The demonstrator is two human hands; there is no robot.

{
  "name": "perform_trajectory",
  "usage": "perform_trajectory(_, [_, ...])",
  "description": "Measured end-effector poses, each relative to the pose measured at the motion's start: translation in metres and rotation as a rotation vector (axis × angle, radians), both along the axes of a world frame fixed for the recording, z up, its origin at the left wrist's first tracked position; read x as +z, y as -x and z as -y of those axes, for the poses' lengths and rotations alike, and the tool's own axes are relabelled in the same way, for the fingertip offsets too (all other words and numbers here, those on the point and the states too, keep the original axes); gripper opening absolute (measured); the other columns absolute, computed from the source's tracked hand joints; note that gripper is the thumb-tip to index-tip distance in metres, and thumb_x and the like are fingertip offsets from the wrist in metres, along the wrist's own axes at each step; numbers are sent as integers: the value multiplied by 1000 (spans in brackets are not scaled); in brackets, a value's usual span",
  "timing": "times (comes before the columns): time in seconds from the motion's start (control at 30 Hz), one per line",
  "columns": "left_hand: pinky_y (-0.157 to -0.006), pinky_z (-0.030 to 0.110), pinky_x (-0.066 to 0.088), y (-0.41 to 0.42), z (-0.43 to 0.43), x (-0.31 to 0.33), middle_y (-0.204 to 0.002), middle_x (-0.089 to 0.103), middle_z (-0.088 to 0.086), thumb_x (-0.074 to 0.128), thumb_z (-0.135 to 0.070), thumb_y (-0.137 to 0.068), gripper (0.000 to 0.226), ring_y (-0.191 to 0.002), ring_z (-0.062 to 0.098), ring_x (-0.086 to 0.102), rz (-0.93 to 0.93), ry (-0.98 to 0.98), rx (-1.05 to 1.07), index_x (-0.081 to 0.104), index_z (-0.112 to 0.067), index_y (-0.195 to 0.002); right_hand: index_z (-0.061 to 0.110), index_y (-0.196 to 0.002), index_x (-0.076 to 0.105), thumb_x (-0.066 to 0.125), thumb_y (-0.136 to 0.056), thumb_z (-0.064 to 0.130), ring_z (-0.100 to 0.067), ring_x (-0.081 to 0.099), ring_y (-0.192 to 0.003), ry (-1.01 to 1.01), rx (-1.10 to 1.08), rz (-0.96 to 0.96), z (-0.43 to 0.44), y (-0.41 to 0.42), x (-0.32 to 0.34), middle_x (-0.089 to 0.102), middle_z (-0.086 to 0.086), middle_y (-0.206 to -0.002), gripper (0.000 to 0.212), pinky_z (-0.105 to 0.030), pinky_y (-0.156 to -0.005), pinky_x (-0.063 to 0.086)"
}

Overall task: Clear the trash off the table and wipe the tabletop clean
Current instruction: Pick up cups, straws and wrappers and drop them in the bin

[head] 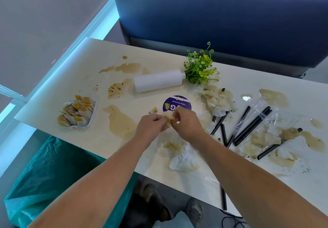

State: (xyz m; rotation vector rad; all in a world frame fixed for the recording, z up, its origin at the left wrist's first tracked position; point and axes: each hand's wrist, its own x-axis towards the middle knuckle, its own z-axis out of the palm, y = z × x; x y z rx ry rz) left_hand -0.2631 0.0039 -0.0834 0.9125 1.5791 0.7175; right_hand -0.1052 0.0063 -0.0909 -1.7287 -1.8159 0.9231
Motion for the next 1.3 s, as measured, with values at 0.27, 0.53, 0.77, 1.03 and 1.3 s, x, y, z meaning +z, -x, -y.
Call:
perform_trajectory(0.27, [-88,43,62,-31,-4,5,-78,76,9,84,-10,-81,11,-69,17,74,-5,5,117,78,-5,-88,19,-106,72,50,-83,-4,6,59,-74,129,-85,-253,10,-42,13,74,6,-98,39,-6,-66,42])
perform_trajectory(0.53, [-91,47,61,-53,-2,10,-75,77,7,82,-17,-82,8,-76,22,77,-108,-28,-14,77,-11,-84,14,-111,60,52,-91,9,-27,52,-101,136,-267,242,12,-106,2,58,-5,-102,22,-40,-82,52])
perform_trajectory(0.77, [-88,40,62,-69,-1,11,-77,78,5,82,-17,-83,10,-75,17,77,-123,-23,-45,76,-10,-88,23,-126,59,54,-84,3,-32,45,-115,251,-116,561,14,-133,-6,59,-7,-117,46,-45,-93,49])
perform_trajectory(1.03, [-89,43,61,-76,-5,11,-77,77,6,82,-19,-83,11,-79,22,77,-152,-35,-73,76,-9,-84,22,-122,60,48,-97,28,-31,46,-117,263,-104,555,9,-140,-19,59,-7,-117,28,-47,-98,43])
perform_trajectory(1.3, [-88,41,62,-82,-4,12,-77,77,6,81,-16,-83,8,-80,23,77,-149,-34,-67,76,-10,-85,14,-108,56,52,-92,22,-30,60,-95,311,-296,339,2,-141,-17,64,-8,-101,19,-43,-83,54])
